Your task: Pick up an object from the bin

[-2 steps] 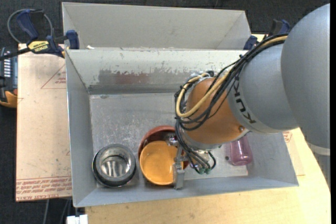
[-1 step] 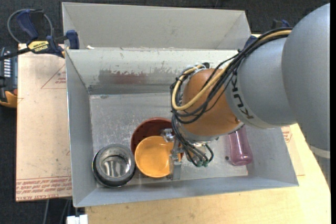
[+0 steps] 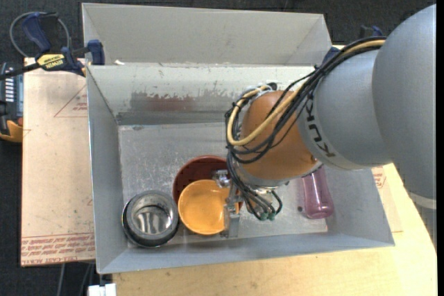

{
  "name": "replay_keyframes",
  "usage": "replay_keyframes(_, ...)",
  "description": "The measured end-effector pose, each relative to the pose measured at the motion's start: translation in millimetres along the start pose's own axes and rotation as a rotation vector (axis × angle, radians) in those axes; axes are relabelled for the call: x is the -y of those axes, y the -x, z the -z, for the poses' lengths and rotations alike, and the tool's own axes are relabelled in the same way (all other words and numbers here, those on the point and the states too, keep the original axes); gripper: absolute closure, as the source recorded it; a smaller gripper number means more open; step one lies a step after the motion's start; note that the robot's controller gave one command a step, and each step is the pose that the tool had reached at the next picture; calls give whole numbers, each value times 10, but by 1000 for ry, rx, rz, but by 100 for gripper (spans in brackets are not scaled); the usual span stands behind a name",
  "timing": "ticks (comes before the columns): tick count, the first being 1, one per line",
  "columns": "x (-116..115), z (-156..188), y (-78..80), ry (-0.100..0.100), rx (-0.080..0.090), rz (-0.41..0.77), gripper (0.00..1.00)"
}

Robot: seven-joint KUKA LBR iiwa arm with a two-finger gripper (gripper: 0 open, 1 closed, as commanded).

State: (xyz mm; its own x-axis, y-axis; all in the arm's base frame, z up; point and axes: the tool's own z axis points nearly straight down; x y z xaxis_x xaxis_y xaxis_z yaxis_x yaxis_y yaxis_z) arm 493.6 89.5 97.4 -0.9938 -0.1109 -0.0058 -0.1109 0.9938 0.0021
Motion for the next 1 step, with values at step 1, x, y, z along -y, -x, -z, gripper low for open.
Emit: replay_keyframes(1,-421,-247,176,-9,-1,130,100)
